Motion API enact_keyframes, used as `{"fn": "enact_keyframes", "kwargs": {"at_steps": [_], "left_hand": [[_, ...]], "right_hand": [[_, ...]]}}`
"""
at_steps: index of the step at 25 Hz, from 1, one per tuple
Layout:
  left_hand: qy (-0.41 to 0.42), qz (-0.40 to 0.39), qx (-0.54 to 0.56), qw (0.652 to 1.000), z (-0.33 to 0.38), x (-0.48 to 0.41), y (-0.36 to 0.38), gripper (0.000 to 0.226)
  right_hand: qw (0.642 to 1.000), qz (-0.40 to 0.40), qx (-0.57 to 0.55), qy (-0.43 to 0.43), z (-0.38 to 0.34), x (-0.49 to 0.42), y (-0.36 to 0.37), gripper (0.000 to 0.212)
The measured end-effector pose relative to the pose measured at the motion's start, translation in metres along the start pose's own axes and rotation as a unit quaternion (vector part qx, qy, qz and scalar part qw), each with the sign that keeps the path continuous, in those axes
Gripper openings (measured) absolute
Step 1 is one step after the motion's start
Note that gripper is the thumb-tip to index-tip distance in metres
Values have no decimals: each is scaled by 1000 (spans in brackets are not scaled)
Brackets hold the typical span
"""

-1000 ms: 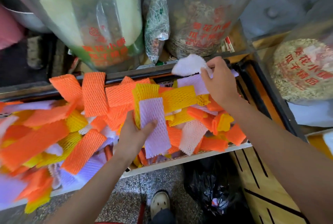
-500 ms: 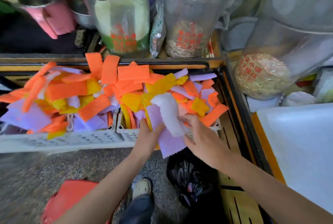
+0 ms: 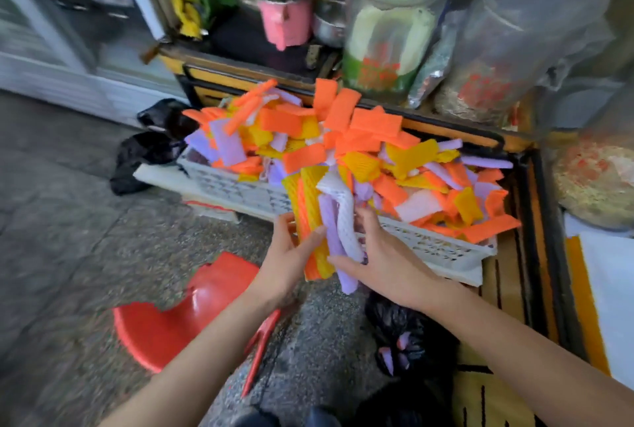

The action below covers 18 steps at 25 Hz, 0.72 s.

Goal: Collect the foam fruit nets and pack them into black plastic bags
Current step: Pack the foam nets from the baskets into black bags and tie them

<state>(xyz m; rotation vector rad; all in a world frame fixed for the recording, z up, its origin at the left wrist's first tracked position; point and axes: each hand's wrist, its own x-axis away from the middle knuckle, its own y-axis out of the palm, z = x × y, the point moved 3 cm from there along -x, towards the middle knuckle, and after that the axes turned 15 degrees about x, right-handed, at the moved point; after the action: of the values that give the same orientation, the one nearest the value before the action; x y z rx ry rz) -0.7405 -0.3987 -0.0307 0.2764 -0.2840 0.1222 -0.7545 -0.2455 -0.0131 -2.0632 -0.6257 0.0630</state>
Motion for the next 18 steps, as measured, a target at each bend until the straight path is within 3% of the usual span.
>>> {"fn": "enact_keyframes", "kwargs": {"at_steps": [3, 8, 18], "left_hand": [[50, 67, -17, 996, 22, 21, -72, 24], [64, 179, -4, 982, 41, 58, -203, 17], [45, 305, -45, 950, 68, 132, -484, 21]], "right_hand": [[997, -5, 66, -41, -64, -32, 30, 71], [980, 7, 138, -139, -183, -72, 90, 47], [977, -64, 147, -139, -414, -133, 243, 28]]}}
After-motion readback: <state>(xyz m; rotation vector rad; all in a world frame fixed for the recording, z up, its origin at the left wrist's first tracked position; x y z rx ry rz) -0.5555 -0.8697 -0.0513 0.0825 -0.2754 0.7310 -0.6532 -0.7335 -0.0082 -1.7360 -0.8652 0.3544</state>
